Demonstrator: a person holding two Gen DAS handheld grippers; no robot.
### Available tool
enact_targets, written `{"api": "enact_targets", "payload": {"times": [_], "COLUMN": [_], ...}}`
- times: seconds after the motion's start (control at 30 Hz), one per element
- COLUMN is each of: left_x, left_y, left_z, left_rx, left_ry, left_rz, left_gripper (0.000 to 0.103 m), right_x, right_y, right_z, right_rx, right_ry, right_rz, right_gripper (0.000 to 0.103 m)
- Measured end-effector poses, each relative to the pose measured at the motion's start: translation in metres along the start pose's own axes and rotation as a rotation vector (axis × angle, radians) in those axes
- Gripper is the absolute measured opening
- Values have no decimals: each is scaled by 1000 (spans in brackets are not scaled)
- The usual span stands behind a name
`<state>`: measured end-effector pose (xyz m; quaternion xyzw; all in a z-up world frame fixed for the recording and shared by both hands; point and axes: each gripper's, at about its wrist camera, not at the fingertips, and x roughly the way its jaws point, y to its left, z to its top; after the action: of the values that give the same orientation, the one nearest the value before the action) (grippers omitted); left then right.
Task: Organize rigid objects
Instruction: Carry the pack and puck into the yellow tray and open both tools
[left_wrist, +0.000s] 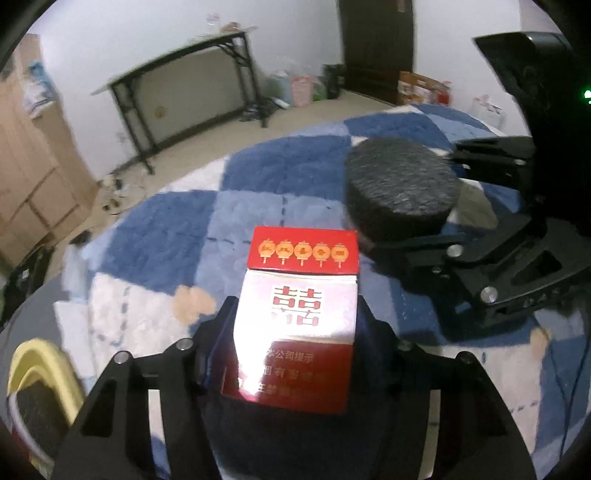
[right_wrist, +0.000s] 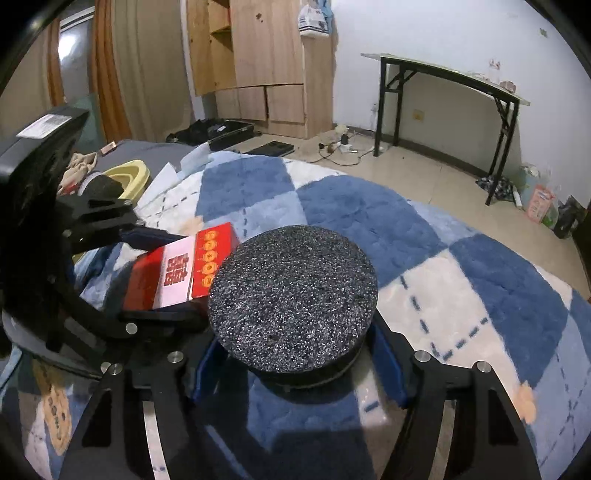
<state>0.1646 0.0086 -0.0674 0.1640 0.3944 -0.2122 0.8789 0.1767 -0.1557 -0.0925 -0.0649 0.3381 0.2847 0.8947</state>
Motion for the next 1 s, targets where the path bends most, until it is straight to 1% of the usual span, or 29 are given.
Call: {"api": "enact_targets", "payload": {"times": [0.07, 0.1, 0.17, 0.2, 0.23, 0.3, 0.33, 0.4, 0.47, 0.53, 0.6, 0.73, 0.8, 0.83, 0.93, 0.97, 1.0], "left_x": [-17, -27, -56, -77, -93, -121, -141, -163, -190, -208, -219, -239, -240, -239, -231, -223, -217], "left_y": [1, 1, 5, 7, 9, 8, 6, 2, -5, -6, -2, 25, 43, 59, 96, 112, 123], "left_z": [0, 0, -2, -3, -4, -6, -7, -8, -13, -19, -23, -38, -46, -54, -75, -85, -95], "left_rx": [-64, -92, -175, -222, -250, -277, -293, -308, -295, -306, -320, -406, -437, -467, -512, -529, -555], "left_ry": [-12, -18, -28, -40, -49, -63, -71, -78, -105, -107, -114, -112, -104, -103, -124, -99, -74], "left_rz": [29, 58, 117, 153, 169, 209, 236, 245, 264, 264, 280, 313, 347, 366, 410, 443, 452], "left_gripper": [61, 60, 60, 60, 60, 60, 60, 60, 60, 60, 60, 60, 60, 60, 60, 60, 60], "right_x": [-8, -16, -38, -51, -64, -91, -108, -134, -159, -179, -194, -207, -204, -200, -170, -157, -143], "right_y": [0, 0, 1, 2, 4, 8, 11, 19, 28, 39, 52, 73, 86, 93, 122, 131, 141], "right_z": [-1, -1, -1, 0, 1, 3, 4, 3, -1, -7, -11, -12, -8, -4, 14, 20, 27], "right_rx": [24, 39, 55, 64, 74, 95, 113, 137, 157, 168, 163, 116, 84, 66, 6, -12, -30], "right_ry": [-10, -22, -40, -53, -65, -93, -113, -138, -160, -171, -175, -160, -146, -137, -102, -87, -74], "right_rz": [-20, -28, -41, -40, -45, -48, -47, -50, -43, -27, -13, -5, 16, 25, 69, 88, 102], "right_gripper": [69, 69, 69, 69, 69, 69, 69, 69, 69, 69, 69, 69, 69, 69, 69, 69, 69]}}
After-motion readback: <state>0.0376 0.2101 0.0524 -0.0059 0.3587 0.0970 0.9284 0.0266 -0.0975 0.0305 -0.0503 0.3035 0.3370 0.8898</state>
